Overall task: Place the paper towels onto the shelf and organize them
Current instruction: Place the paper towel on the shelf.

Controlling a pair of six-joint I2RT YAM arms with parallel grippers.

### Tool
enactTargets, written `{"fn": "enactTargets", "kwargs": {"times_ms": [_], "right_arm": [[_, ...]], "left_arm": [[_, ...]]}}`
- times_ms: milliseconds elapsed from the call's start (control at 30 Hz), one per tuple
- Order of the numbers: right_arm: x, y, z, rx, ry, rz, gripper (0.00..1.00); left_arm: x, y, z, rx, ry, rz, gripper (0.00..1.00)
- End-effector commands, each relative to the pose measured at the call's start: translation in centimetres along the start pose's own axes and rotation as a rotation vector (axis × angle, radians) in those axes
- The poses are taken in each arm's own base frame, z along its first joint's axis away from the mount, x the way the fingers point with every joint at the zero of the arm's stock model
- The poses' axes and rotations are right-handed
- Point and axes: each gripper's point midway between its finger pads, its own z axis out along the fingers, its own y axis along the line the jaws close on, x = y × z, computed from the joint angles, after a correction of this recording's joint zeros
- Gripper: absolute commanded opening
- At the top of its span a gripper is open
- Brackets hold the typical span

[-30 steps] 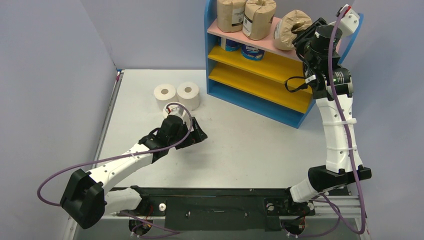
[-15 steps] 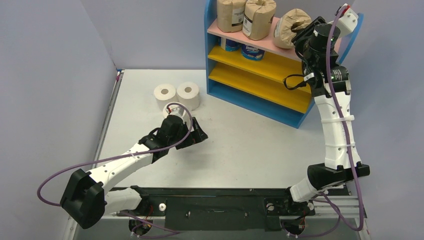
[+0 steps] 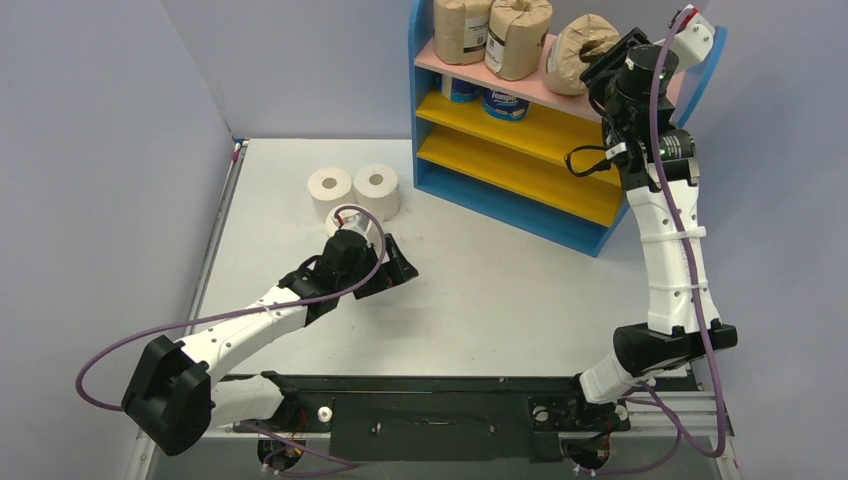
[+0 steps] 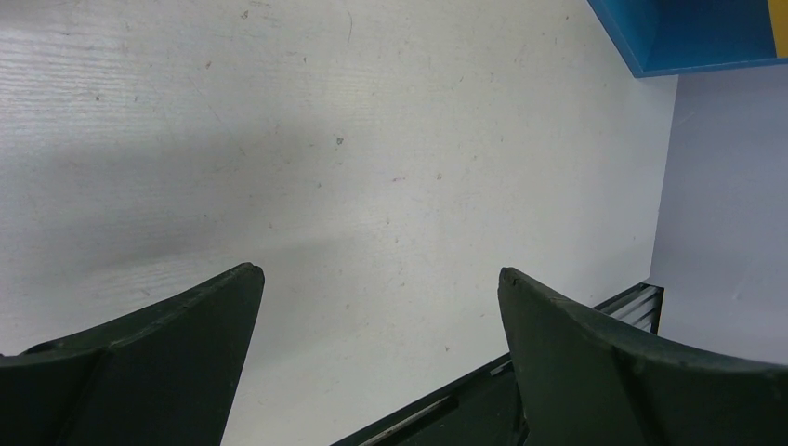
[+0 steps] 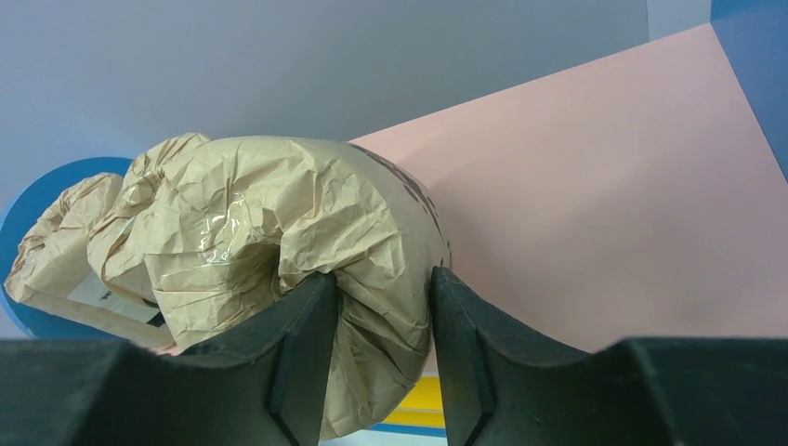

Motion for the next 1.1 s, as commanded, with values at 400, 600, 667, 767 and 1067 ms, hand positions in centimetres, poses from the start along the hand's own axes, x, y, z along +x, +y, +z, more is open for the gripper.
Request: {"fn": "enactTargets", "kwargs": {"times_ms": [400,600,667,767,1067], "right_arm": [[-1.6,1.09,0.66,-0.031,-0.04,0.037,0.47],[-1.68,1.02,0.69,-0.03,-0.039,0.041,0.5],[-1.66,1.03,0.71,-0.031,-0.038,0.042,0.51],[-1.7,1.11,0.67,-0.035,-0.037,0.042,0.53],[-1.83,1.34,0.51,-0.049,-0.039,0.041,0.61]], "left_arm": [[-0.2,-1.23,0.33,0.051,-0.005,-0.006,0.98],[-0.14,-1.24,0.37,0.052,-0.003,-0.006,0.98],[-0.12,-1.26,0.37,0.054,-0.002,-0.007,0.98],[-0.06,-1.2,0.39,0.052,-0.001,-0.008,0.98],[0.36,-1.04,0.78,0.053,0.016,-0.013,0.98]]}}
